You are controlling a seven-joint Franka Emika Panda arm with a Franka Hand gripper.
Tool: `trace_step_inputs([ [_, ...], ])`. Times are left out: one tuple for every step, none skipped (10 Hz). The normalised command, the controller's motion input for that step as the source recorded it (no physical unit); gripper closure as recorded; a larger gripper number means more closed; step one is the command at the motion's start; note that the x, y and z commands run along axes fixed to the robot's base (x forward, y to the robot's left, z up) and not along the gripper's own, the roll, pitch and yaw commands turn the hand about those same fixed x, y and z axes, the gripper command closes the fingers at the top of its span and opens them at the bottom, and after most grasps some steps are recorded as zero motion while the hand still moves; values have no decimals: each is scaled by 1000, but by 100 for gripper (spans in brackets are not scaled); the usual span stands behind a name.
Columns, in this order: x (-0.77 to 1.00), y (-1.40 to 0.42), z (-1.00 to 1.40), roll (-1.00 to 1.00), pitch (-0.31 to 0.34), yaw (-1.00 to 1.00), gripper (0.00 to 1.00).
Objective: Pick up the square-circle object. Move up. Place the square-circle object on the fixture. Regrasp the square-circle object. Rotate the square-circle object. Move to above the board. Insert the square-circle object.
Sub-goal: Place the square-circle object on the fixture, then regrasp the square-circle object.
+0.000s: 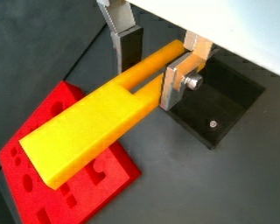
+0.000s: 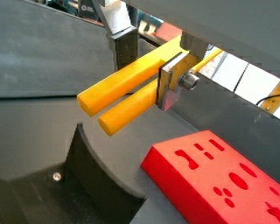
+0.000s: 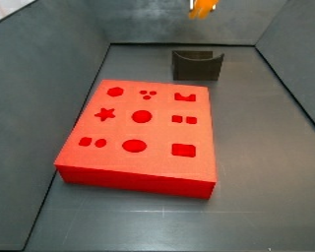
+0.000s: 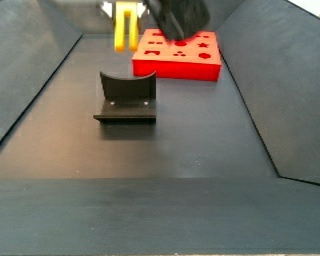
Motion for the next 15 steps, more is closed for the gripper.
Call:
trace_step_inputs([
  [140, 136, -1000, -994, 196, -120, 100],
  [145, 133, -1000, -886, 190, -131, 100],
  [150, 135, -1000, -656, 138, -162, 100],
  [153, 139, -1000, -474, 99, -178, 100],
  [167, 133, -1000, -267, 56, -179, 100],
  [175, 129, -1000, -214, 33, -175, 100],
  [124, 100, -668, -154, -6, -150, 100],
  [107, 82, -530, -138, -17, -140, 100],
  [84, 56, -273, -109, -39, -113, 100],
  [0, 0, 0, 0, 0, 0, 0],
  [0, 0, 1000, -28, 2, -47, 0],
  [-5, 3, 1000, -24, 1, -40, 0],
  [-18, 7, 1000, -7, -2, -25, 0],
  [-26, 5, 1000, 9, -9, -13, 0],
  [-34, 3, 1000, 20, -13, -4, 0],
])
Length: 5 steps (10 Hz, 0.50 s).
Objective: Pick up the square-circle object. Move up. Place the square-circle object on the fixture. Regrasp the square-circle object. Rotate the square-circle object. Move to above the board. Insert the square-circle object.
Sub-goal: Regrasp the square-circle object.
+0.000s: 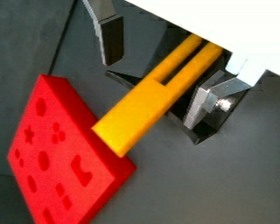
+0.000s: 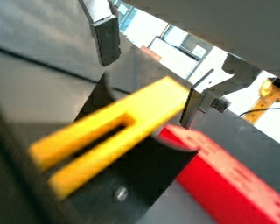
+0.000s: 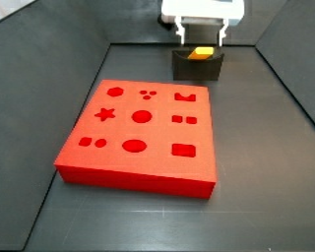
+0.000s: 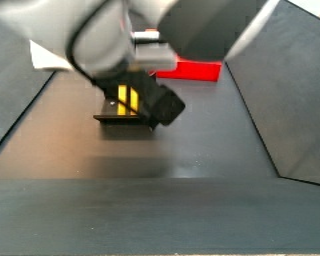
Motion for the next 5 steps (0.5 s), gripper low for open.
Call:
trace_step_inputs([
  [-38, 2, 930, 25, -12, 6, 0],
  [-39, 2, 676, 29, -8, 13, 0],
  [-36, 3, 487, 29, -4, 20, 0],
  [-37, 3, 293, 29, 3, 24, 0],
  [-1000, 0, 0, -92, 3, 13, 0],
])
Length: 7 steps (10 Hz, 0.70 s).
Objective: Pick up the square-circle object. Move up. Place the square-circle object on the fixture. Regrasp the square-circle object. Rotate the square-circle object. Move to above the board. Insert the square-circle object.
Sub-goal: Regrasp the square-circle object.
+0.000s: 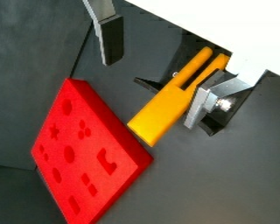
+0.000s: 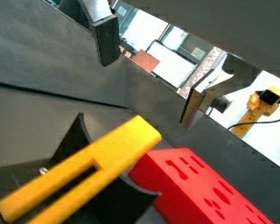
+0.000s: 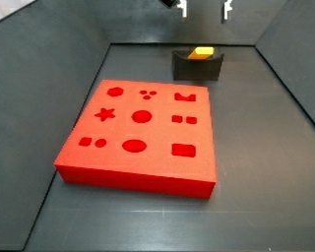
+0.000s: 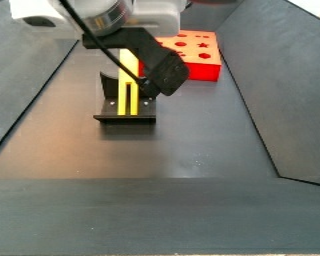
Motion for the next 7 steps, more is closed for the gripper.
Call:
trace_step_inputs([
  [-1000, 5, -14, -97, -11, 1, 0],
  [-1000, 6, 5, -89, -32, -9, 0],
  [-1000, 0, 12, -56, -79, -15, 0],
  [-1000, -1, 14, -50, -94, -12, 0],
  [-1000, -1, 24, -40, -119, 2, 0],
  [-1000, -2, 24, -37, -139, 24, 0],
  [-1000, -3, 24, -34, -154, 37, 0],
])
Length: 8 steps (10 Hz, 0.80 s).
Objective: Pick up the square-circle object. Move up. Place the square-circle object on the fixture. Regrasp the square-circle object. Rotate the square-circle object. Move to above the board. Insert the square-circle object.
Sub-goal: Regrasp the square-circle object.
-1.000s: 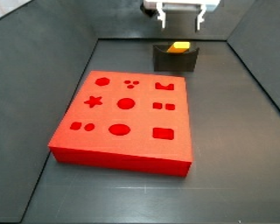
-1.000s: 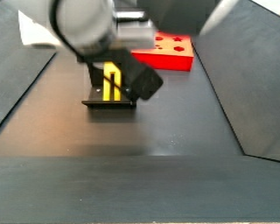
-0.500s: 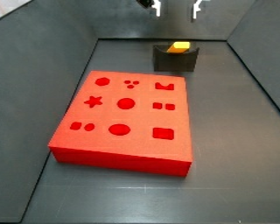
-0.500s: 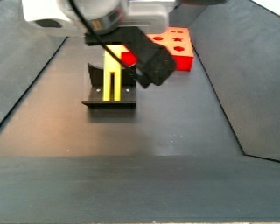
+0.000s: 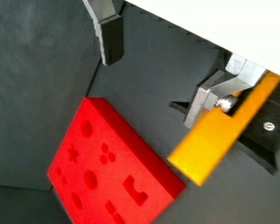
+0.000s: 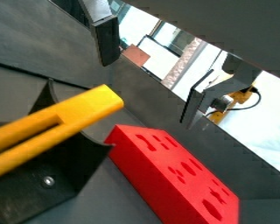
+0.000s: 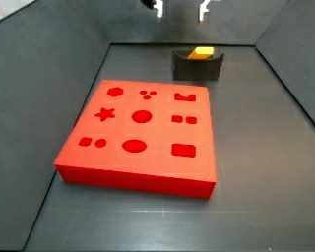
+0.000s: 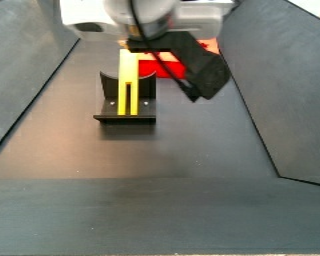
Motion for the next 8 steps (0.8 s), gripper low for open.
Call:
trace_step_inputs([
  [-998, -7, 23, -31, -161, 50, 0],
  [-823, -10, 19, -21, -172, 74, 0],
  [-564, -1000, -483, 819, -23, -1000, 0],
  [-383, -1000, -459, 828, -33, -1000, 0],
  [-290, -1000, -374, 827, -51, -1000, 0],
  [-140, -942, -244, 816, -94, -1000, 0],
  [-92, -738, -187, 809, -120, -1000, 0],
  [-59, -447, -83, 800, -158, -1000, 0],
])
